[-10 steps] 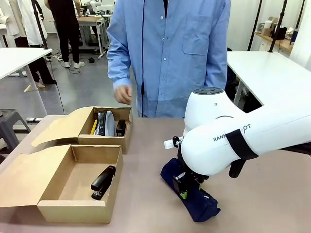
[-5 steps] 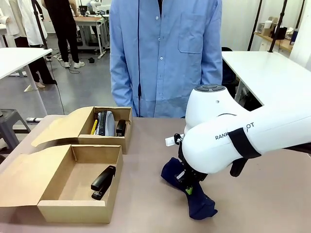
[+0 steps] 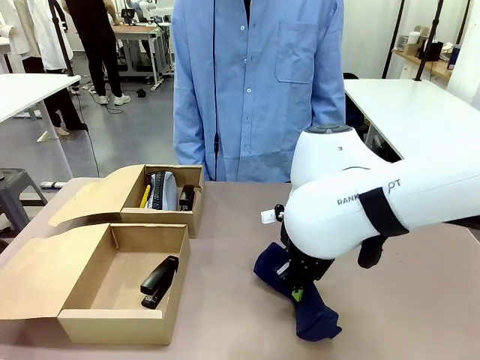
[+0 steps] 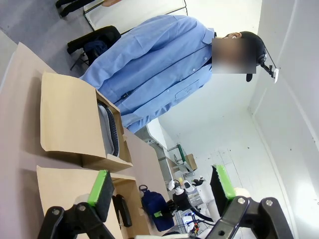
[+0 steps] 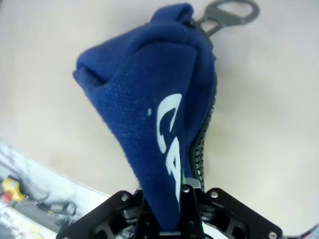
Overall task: Place items inside the box.
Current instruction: Pick up a Pencil pouch or Stapler and place it inside the Mailer Box closest to the robot.
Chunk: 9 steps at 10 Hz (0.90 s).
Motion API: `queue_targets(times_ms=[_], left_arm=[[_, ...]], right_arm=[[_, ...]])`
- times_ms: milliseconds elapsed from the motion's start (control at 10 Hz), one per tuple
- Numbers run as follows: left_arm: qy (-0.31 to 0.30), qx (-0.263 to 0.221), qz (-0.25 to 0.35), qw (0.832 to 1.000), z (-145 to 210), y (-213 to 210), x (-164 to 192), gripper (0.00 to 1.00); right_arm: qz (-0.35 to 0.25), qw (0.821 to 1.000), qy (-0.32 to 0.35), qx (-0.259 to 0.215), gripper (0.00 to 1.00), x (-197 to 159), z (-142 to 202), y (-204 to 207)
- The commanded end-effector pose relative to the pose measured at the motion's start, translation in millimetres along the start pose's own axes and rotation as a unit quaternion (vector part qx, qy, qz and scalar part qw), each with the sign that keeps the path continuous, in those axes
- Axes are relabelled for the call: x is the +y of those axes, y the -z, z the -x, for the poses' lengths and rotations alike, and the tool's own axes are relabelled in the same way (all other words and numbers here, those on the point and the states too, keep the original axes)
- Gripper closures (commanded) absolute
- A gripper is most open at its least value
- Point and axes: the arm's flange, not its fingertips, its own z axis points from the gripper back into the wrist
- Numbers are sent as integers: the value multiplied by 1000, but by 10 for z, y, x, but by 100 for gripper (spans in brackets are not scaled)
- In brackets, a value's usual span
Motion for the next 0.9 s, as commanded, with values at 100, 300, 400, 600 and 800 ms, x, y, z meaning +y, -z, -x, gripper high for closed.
queue_targets(times_ms=[100,300,400,600,800], left_arm=[[11,-6,8,1000,-5,12,-16,0],[11,-6,8,1000,-5,12,-16,0],[11,-6,8,1000,-5,12,-16,0],[11,-6,8,1000,-5,12,-16,0],[11,-6,8,1000,-5,12,-16,0]], right_arm=[[-50,989,134,-24,100,355,622,-1143],[-65,955,242,-158,100,658,799,-1429],[-51,955,244,-159,100,655,807,-1336],[-92,976,181,-84,100,533,789,-1502],[-59,967,221,-115,92,810,792,-1429]])
